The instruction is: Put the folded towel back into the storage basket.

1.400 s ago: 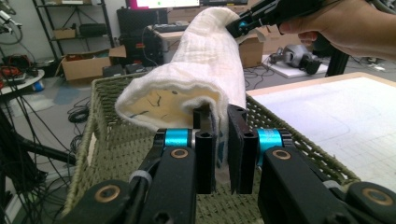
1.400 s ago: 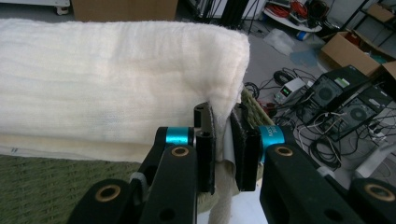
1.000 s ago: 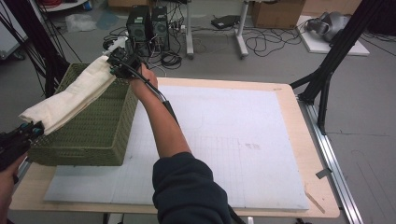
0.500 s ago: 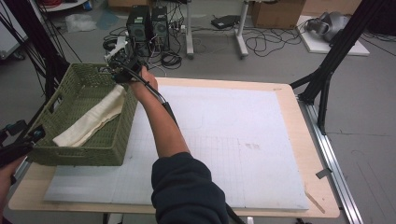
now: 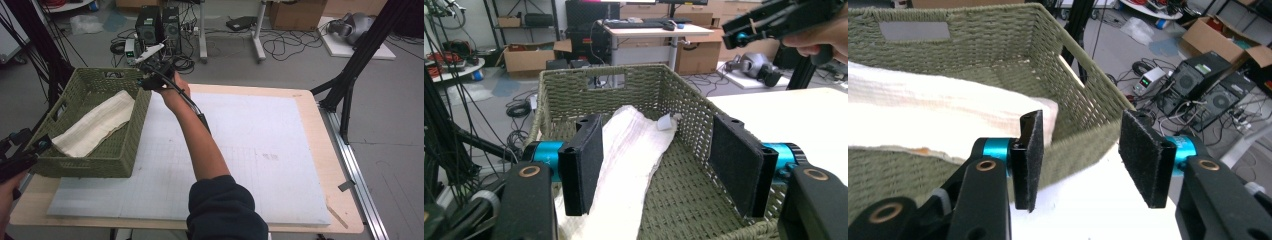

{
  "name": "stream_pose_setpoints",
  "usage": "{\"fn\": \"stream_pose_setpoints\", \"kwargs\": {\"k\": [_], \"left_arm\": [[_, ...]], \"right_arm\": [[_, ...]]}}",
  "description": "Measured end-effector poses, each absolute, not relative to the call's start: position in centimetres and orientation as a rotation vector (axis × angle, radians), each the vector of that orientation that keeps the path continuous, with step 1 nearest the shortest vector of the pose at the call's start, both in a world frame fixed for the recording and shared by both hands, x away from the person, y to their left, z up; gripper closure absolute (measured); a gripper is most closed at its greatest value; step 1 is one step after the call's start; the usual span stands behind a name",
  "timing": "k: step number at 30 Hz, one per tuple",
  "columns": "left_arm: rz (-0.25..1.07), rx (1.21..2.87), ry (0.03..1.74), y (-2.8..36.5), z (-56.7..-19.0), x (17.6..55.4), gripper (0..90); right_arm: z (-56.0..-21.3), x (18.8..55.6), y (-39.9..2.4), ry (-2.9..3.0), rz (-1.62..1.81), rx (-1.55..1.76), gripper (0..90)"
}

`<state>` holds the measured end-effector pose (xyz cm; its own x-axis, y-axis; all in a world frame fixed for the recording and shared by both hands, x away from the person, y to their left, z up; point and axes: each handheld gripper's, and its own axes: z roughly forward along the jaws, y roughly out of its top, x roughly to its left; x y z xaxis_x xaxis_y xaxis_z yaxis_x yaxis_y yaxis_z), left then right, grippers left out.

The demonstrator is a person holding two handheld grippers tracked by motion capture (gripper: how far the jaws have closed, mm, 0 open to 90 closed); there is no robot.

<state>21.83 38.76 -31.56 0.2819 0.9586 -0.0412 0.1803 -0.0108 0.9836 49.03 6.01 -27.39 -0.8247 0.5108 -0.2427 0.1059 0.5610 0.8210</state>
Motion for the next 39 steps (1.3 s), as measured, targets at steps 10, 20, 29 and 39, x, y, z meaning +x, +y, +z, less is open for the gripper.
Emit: {"fn": "stream_pose_setpoints", "kwargs": {"k": [10,20,29,39], "left_arm": [[0.846,1.445,1.121,39.0,-31.4,22.9,37.3],[0.775,1.432,1.104,38.9,-31.0,25.3,26.1],[0.774,1.449,1.029,38.5,-30.3,27.9,20.0],[0.751,1.492,1.021,37.5,-30.5,31.0,20.1]], "right_arm": [[-27.3,47.8,1.2,2.33,1.27,0.542,40.6],[-29.0,44.4,-3.9,2.341,1.353,0.571,30.4],[-31.3,40.0,-9.5,2.323,1.381,0.64,24.7],[-34.3,35.9,-15.7,2.292,1.319,0.719,22.9]]}}
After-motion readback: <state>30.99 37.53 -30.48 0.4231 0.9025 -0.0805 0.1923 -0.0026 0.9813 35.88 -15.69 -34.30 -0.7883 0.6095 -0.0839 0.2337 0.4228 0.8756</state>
